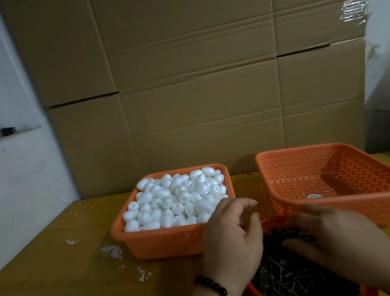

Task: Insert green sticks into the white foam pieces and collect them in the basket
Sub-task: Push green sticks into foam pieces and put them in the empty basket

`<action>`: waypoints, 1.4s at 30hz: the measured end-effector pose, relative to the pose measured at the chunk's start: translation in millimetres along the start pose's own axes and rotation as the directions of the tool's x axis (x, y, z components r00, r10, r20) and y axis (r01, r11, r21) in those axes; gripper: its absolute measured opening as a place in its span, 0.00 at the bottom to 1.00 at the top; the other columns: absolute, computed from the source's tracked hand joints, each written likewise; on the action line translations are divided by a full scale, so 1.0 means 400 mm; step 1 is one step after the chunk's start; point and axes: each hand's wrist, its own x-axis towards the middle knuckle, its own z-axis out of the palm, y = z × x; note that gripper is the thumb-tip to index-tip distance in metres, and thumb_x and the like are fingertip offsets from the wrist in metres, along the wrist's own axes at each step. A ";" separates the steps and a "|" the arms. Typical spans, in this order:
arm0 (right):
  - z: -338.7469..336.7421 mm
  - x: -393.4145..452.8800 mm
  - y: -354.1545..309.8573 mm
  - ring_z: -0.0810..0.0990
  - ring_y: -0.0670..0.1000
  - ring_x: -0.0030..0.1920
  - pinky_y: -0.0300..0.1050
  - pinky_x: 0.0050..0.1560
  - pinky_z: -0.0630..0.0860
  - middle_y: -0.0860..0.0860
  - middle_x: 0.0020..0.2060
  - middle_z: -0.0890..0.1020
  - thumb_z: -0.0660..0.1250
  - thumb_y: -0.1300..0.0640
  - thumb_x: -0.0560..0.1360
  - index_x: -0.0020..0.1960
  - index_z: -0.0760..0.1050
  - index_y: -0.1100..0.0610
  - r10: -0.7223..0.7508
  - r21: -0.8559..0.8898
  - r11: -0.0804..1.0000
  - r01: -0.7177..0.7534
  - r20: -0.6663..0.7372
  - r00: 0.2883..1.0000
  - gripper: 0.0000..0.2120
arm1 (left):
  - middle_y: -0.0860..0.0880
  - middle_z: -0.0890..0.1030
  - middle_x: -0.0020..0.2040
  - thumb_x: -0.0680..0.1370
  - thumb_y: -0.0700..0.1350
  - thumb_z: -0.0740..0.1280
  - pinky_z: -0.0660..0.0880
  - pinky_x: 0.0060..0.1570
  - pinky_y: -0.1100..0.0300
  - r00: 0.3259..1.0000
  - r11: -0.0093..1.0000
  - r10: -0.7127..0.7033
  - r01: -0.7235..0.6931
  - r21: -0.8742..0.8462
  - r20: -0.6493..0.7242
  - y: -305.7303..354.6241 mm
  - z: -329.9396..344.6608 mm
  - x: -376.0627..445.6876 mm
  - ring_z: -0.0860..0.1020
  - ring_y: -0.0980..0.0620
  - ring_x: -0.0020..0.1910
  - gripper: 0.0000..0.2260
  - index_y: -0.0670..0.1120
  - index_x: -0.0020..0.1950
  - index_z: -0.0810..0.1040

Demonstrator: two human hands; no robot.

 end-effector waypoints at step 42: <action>0.013 -0.008 -0.023 0.78 0.39 0.46 0.36 0.48 0.75 0.32 0.47 0.73 0.67 0.45 0.74 0.50 0.78 0.40 -0.095 0.185 0.979 0.089 0.021 0.995 0.06 | 0.60 0.82 0.40 0.78 0.47 0.67 0.71 0.40 0.73 0.973 0.953 -0.228 0.216 -0.214 -0.034 -0.055 -0.087 0.116 0.78 0.67 0.40 0.03 0.55 0.46 0.78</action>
